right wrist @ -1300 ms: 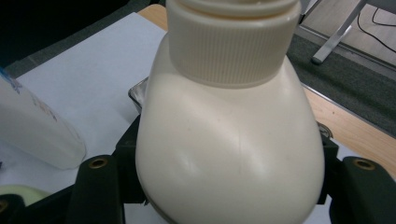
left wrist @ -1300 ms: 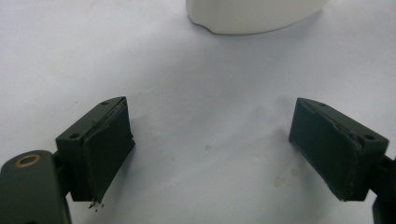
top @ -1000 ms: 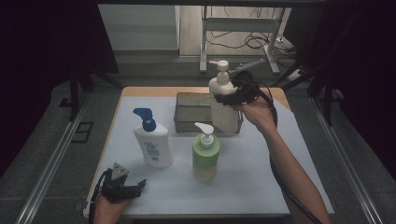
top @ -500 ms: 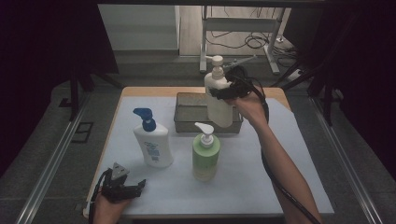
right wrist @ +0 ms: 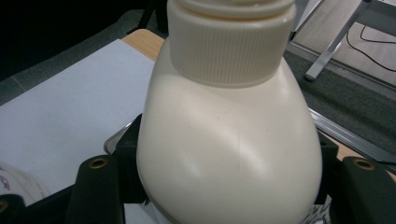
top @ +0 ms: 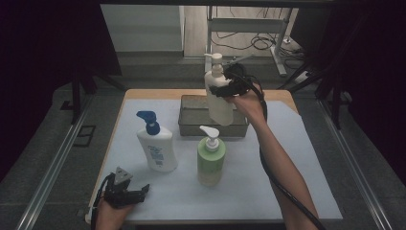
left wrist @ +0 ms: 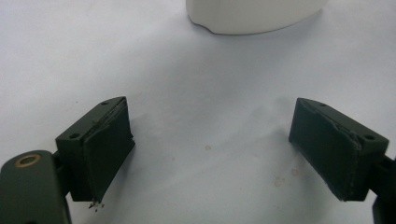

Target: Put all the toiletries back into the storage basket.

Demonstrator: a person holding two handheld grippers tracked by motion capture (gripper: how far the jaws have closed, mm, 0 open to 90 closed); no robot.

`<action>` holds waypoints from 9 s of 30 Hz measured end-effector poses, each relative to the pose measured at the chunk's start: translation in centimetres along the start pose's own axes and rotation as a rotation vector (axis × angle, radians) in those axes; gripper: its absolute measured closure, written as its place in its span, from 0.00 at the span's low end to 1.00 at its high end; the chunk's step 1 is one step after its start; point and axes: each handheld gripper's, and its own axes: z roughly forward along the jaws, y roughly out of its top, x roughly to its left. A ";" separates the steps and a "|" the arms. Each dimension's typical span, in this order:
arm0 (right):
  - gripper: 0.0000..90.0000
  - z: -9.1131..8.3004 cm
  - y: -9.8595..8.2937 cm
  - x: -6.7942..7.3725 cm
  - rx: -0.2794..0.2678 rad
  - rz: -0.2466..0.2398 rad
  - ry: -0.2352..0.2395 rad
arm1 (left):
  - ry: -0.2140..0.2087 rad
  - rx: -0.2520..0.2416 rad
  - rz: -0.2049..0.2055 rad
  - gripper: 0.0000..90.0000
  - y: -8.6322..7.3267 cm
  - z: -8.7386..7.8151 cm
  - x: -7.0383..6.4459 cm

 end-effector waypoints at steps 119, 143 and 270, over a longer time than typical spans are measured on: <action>0.17 6.2 -6.9 0.3 0.076 -0.070 0.065 | -0.001 0.003 -0.004 0.14 0.0 0.0 -0.1; 0.16 4.4 -10.0 -2.8 0.158 0.012 0.124 | 0.000 0.003 -0.004 0.14 0.0 0.0 -0.1; 0.98 14.3 -7.8 3.0 0.251 0.026 0.193 | -0.003 0.006 -0.006 0.14 0.0 0.0 0.0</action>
